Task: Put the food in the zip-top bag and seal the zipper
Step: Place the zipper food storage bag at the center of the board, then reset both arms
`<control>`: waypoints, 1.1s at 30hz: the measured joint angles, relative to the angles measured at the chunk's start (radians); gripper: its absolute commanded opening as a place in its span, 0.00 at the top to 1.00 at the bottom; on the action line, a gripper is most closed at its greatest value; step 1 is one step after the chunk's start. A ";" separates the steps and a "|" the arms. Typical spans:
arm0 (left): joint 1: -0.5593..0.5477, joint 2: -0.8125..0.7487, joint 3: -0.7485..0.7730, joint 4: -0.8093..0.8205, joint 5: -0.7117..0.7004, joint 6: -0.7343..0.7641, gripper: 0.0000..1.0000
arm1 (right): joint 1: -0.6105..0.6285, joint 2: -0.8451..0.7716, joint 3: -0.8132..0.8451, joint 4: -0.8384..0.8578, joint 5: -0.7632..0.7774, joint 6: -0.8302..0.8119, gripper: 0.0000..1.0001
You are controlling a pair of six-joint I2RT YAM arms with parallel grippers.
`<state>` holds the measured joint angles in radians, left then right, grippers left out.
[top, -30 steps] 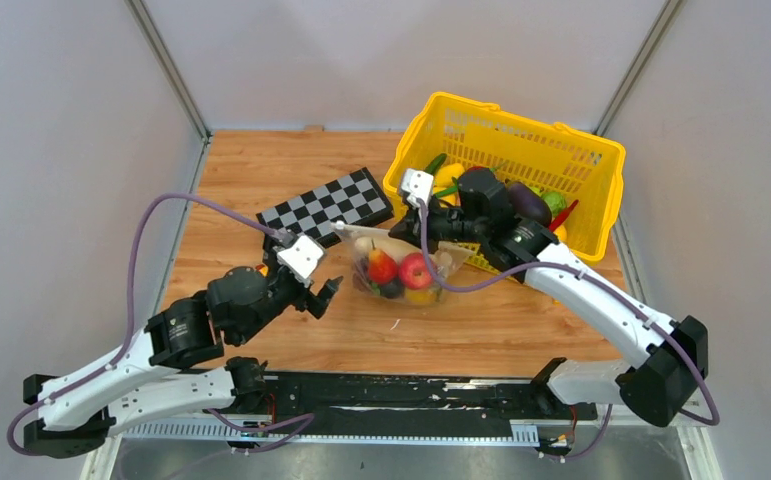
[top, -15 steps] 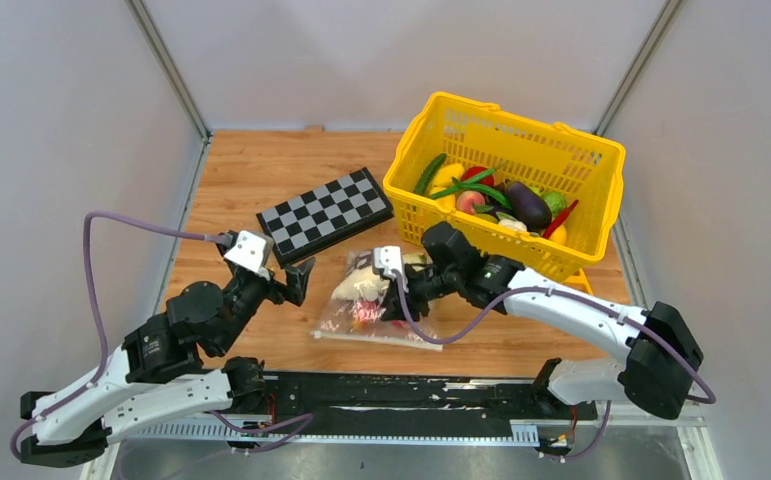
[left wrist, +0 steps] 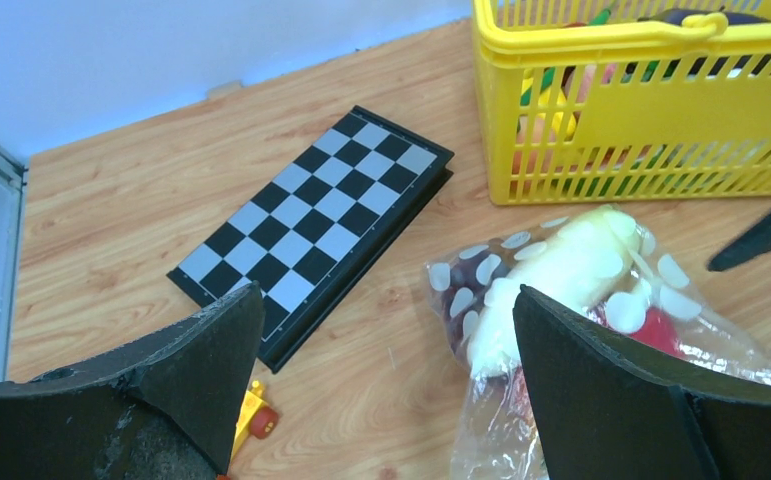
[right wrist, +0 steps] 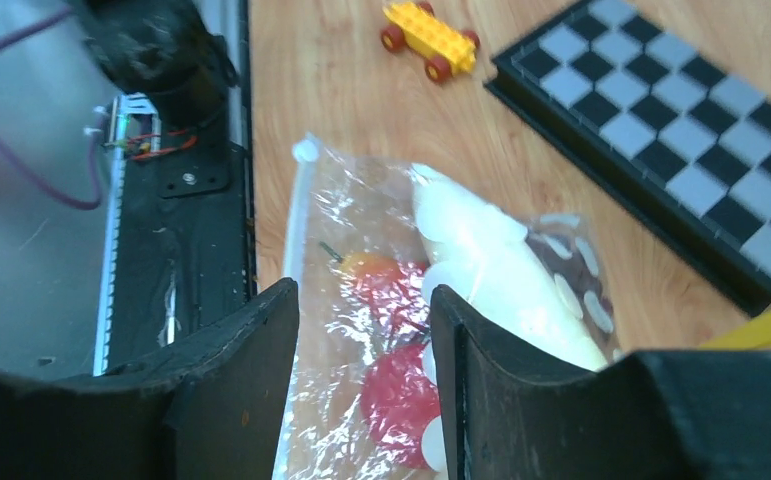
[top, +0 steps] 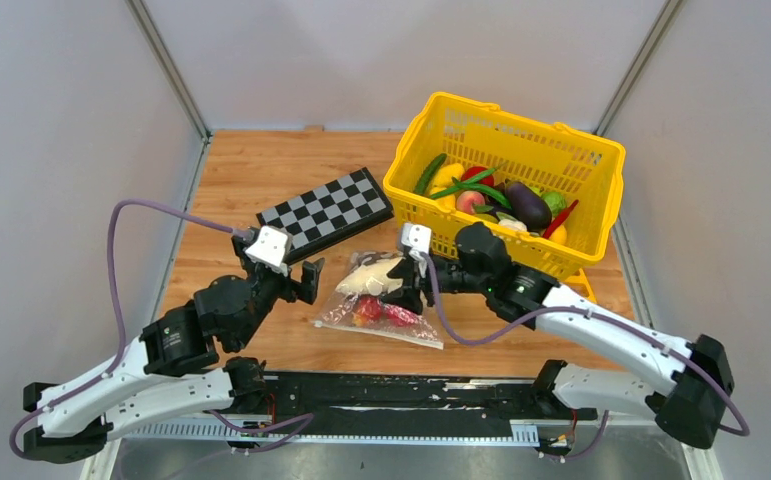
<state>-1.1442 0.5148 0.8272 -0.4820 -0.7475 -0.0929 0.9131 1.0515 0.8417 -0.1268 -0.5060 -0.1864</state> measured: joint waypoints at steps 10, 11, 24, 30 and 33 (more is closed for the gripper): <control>0.006 0.082 -0.010 -0.015 -0.014 -0.037 0.00 | 0.000 0.414 0.106 -0.025 0.170 0.185 0.53; 0.008 0.083 -0.010 -0.020 -0.014 -0.041 0.00 | 0.001 0.431 0.121 -0.034 0.169 0.186 0.53; 0.180 0.071 -0.053 -0.045 0.073 -0.103 0.00 | 0.002 0.181 0.127 -0.110 0.343 0.194 0.46; 0.296 0.082 -0.075 -0.055 0.164 -0.150 0.00 | -0.182 0.098 0.055 -0.103 0.406 0.229 0.46; 0.360 0.095 -0.080 -0.056 0.214 -0.170 0.00 | -0.301 0.109 0.037 -0.111 0.388 0.249 0.45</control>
<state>-0.7841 0.6102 0.7475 -0.5385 -0.5331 -0.2630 0.6121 1.1610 0.8791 -0.2375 -0.1184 0.0624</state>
